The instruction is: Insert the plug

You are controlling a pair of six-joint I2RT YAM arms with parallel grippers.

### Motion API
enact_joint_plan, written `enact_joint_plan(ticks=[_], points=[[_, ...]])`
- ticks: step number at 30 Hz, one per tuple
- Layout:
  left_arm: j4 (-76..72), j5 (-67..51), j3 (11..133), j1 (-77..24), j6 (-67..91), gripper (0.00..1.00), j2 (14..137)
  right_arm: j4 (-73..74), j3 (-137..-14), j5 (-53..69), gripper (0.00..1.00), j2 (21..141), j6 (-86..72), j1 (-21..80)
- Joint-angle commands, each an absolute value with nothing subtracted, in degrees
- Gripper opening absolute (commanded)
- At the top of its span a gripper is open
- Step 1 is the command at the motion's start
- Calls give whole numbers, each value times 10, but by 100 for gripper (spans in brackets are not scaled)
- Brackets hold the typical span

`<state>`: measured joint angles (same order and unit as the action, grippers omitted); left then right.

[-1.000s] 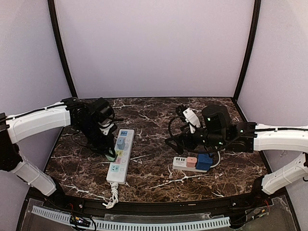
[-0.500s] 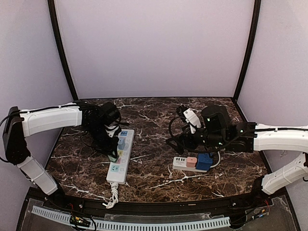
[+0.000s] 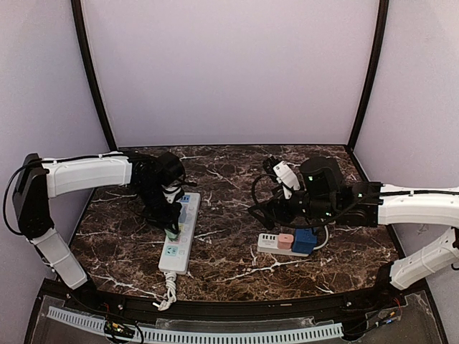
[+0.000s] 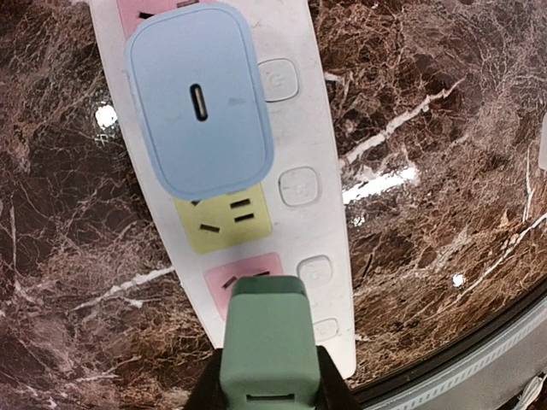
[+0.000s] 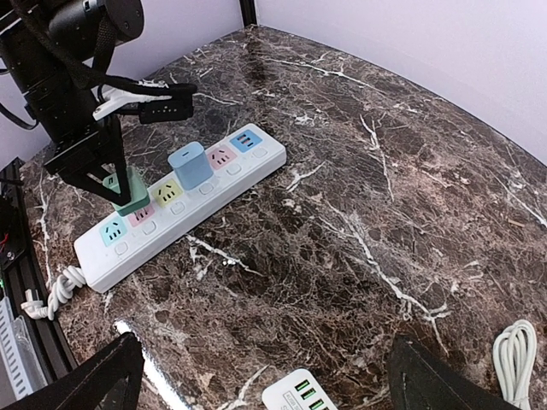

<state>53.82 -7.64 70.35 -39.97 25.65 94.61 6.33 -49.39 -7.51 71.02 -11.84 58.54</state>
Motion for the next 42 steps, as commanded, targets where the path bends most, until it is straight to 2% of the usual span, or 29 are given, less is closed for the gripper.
enact_joint_plan(ticks=[1,42], points=[[547,-70,720,-398,257,1,949,61,-491,-83,99,706,-110,585],[570,-53,694,-400,312,1,947,70,-469,-98,99,686,-110,585]])
